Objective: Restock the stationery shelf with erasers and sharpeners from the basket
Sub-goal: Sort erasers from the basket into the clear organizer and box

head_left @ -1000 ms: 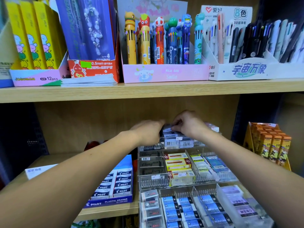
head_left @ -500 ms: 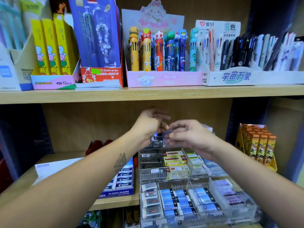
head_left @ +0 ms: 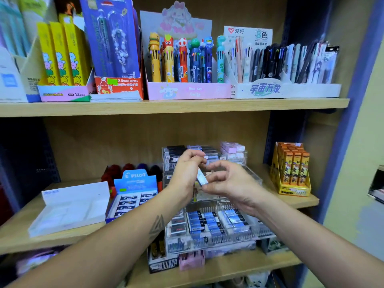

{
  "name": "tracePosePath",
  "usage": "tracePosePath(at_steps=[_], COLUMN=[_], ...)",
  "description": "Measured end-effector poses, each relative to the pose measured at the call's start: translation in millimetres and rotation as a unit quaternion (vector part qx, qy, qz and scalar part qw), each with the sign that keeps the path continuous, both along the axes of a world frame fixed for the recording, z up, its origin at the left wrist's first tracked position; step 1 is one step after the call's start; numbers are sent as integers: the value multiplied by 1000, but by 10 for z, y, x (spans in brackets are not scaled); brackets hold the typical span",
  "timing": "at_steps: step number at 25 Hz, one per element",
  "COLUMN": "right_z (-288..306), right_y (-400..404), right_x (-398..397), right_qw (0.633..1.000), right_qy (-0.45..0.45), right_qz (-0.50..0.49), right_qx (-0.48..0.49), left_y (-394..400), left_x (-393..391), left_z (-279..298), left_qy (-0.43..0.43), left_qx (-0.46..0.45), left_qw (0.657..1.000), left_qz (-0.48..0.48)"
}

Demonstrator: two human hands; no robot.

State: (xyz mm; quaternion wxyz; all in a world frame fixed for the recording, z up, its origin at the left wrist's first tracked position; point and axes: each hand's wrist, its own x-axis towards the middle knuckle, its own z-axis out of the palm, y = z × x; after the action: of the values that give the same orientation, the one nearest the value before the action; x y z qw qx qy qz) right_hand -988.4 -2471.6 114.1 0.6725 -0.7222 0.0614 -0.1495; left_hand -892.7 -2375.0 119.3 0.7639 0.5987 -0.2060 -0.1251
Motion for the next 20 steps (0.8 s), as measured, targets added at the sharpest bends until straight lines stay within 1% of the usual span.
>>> tracePosePath(at_steps=[2, 3, 4, 6, 8, 10, 12, 13, 14, 15, 16, 17, 18, 20], right_z=[-3, -6, -8, -42, -111, -230, -357, -392, -404, -397, -378, -354, -326, -291], right_y=[-85, -131, -173, -223, -215, -188, -176, -181, -191, -204, -211, -215, -212, -185], right_x=[-49, -77, -106, -157, -174, -144, -103, -95, -97, -102, -106, -106, -101, -64], right_qw=[998, 996, 994, 988, 975, 944, 912, 899, 887, 877, 869, 861, 853, 840], right_qy=[10, 19, 25, 25, 17, 7, 1, 3, 12, 27, 45, 63, 80, 108], right_qz=[-24, -27, -27, -19, -12, -18, -29, -31, -28, -14, 9, 34, 54, 84], right_qx=[-62, -86, -107, -154, -222, -328, -408, -436, -461, -480, -493, -503, -513, -525], left_y=[102, 173, 238, 346, 393, 413, 423, 433, 453, 492, 552, 630, 713, 876], left_x=[-31, -41, -45, -67, -97, -138, -158, -173, -160, -119, -79, -63, -48, -11], left_z=[11, 8, -4, -59, -131, -215, -298, -330, -361, -373, -370, -360, -357, -393], left_qy=[-72, -100, -121, -123, -85, -39, -1, -8, -73, -197, -331, -428, -477, -515], left_qx=[145, 197, 228, 237, 224, 212, 198, 209, 255, 325, 382, 411, 422, 440], left_qw=[987, 974, 964, 958, 965, 971, 973, 971, 959, 922, 863, 805, 771, 732], left_qz=[-26, -45, -68, -104, -110, -108, -119, -119, -102, -67, -28, -10, -23, -79])
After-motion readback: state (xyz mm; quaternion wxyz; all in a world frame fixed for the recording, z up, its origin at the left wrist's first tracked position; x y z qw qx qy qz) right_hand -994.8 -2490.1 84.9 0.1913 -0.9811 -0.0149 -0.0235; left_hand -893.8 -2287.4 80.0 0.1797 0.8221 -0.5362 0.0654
